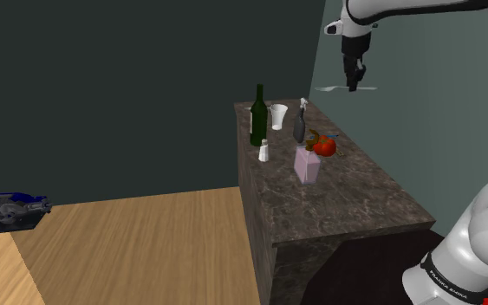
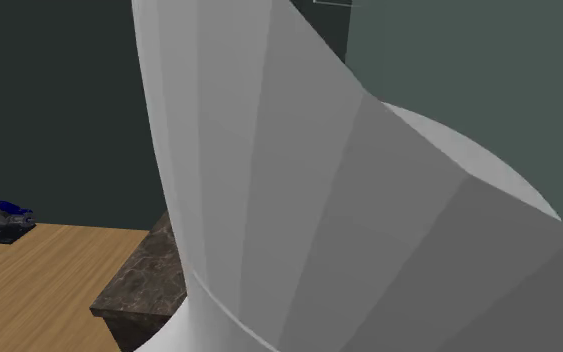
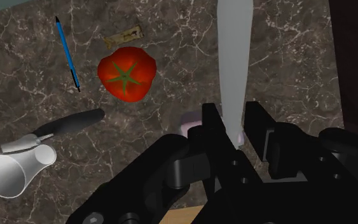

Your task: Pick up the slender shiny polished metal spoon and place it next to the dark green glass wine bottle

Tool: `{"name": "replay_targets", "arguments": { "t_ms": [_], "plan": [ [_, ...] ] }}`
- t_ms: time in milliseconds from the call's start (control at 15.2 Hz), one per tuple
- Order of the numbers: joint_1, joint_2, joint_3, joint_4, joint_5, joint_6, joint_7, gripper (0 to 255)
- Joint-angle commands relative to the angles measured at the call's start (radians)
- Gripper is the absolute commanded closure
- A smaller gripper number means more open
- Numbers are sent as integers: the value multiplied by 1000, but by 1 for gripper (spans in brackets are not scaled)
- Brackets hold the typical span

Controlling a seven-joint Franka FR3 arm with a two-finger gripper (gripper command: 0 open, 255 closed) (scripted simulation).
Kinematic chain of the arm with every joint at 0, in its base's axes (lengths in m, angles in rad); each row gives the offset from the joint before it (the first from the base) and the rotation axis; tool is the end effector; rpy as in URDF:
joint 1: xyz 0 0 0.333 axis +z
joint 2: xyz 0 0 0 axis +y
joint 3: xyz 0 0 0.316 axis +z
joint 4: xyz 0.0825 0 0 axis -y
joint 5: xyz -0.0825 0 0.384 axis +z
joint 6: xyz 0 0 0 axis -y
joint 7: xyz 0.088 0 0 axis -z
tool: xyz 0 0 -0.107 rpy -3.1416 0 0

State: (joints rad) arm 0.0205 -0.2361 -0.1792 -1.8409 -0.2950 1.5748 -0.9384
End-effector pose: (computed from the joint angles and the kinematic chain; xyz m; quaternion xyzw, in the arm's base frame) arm 0.4666 -0.1159 0.6207 0.9152 0.3823 -0.0797 0.0993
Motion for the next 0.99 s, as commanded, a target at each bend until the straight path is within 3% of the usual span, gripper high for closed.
{"name": "replay_targets", "arguments": {
  "t_ms": [0,462,792,924],
  "plan": [
    [5,80,1,78,14,0,3,255],
    [7,386,1,443,68,-62,-12,255],
    [-11,671,2,852,113,-187,-37,255],
    [-9,650,4,792,110,-149,-27,255]
  ]
}}
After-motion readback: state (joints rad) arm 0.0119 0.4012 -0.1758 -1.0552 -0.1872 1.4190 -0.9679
